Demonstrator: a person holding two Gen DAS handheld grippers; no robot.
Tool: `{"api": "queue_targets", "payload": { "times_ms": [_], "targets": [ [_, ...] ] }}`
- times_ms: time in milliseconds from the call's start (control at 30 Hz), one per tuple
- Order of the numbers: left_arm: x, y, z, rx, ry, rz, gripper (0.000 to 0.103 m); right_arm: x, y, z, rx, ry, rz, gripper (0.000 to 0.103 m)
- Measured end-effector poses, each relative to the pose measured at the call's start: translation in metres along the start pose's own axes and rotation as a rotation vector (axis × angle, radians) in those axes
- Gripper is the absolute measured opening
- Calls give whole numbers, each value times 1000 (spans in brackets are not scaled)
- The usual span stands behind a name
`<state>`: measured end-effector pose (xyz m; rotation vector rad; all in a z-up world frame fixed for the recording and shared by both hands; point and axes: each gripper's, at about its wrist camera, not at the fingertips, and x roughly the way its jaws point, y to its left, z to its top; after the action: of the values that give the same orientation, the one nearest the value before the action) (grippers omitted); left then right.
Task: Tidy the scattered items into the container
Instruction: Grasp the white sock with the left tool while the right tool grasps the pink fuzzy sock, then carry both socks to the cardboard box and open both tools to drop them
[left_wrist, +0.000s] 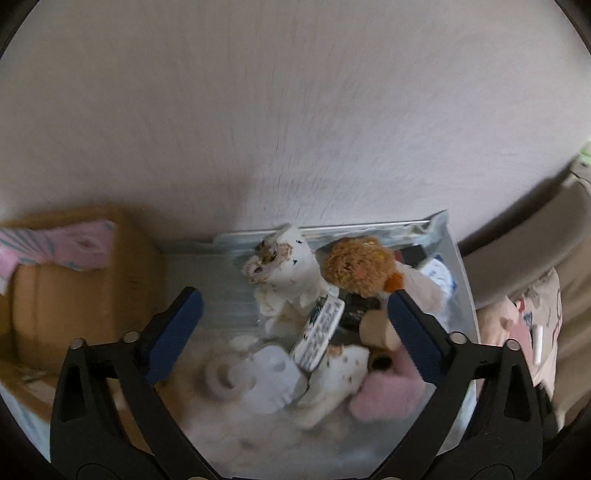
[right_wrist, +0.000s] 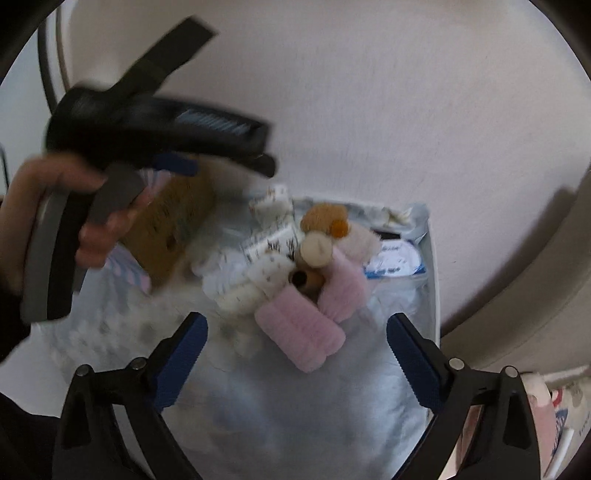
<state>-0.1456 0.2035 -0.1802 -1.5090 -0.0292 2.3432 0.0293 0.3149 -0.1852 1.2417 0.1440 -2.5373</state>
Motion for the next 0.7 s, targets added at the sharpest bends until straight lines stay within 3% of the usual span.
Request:
{"api": "queue_targets", "payload": {
  "times_ms": [233,400,433,500,533,600,667,700],
  "targets": [
    [57,8,-1,-43,70,53,82,44,-12,-16,-17,18,-3,90],
    [75,10,-2,-60,86,56,79,60,-14,-19,-66,43,-21,90],
    [77,10,-2,-62,89,50,72,62,-13,-19,-74,45,-22,89],
    [80,11,-3,-72,95,20,59,64,-14,-19,-82,44,-14,82],
    [80,11,-3,-73,98,10,51,66,-14,-18,-86,48,-8,73],
    [80,9,-5,-60,100,9,43,70,-13,-17,-104,63,8,59],
    [78,6,-7,-47,103,1,31,69,-7,-18,-148,57,-19,51],
    [76,6,-8,-46,101,0,31,67,-5,-19,-163,50,-29,49]
  ]
}}
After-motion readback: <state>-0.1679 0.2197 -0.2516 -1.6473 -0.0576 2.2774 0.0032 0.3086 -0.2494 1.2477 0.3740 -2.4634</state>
